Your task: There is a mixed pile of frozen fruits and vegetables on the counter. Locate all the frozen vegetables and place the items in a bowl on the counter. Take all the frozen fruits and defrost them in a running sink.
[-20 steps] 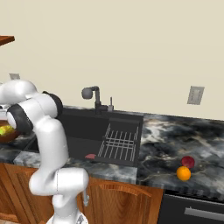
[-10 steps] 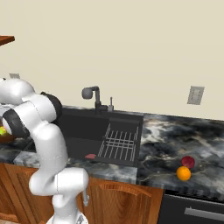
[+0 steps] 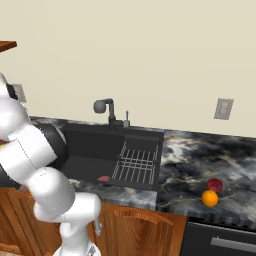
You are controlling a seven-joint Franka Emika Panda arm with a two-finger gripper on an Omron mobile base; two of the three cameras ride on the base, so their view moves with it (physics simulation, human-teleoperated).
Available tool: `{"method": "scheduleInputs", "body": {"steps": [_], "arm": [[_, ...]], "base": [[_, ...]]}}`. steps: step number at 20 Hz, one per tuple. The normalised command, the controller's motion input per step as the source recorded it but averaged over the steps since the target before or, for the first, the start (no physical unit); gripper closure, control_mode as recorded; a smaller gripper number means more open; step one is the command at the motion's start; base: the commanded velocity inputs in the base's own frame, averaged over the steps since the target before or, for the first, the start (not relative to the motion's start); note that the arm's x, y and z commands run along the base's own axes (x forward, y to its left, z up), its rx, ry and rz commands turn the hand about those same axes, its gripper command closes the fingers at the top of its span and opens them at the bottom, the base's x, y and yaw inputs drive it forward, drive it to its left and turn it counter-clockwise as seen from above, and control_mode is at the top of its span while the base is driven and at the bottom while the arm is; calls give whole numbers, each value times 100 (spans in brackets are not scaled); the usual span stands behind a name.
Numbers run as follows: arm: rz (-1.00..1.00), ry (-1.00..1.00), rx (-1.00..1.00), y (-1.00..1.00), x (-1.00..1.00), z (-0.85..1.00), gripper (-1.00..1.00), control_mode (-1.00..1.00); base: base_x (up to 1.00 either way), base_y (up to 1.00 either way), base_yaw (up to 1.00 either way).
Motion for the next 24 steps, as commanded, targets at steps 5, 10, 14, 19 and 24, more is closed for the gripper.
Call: {"method": "scheduleInputs", "body": {"steps": [5, 10, 14, 19, 24], "arm": [[-3, -3, 6, -76, -20, 25, -100, -100], [6, -2, 5, -72, -14, 1, -100, -100], [18, 0, 0, -64, -2, -2, -100, -100], [24, 1, 0, -51, 0, 0, -100, -100], [7, 14, 0, -45, -5, -2, -100, -100]], "base": [[0, 0, 0], [0, 0, 0], [0, 0, 0], [0, 0, 0], [0, 0, 0]]}}
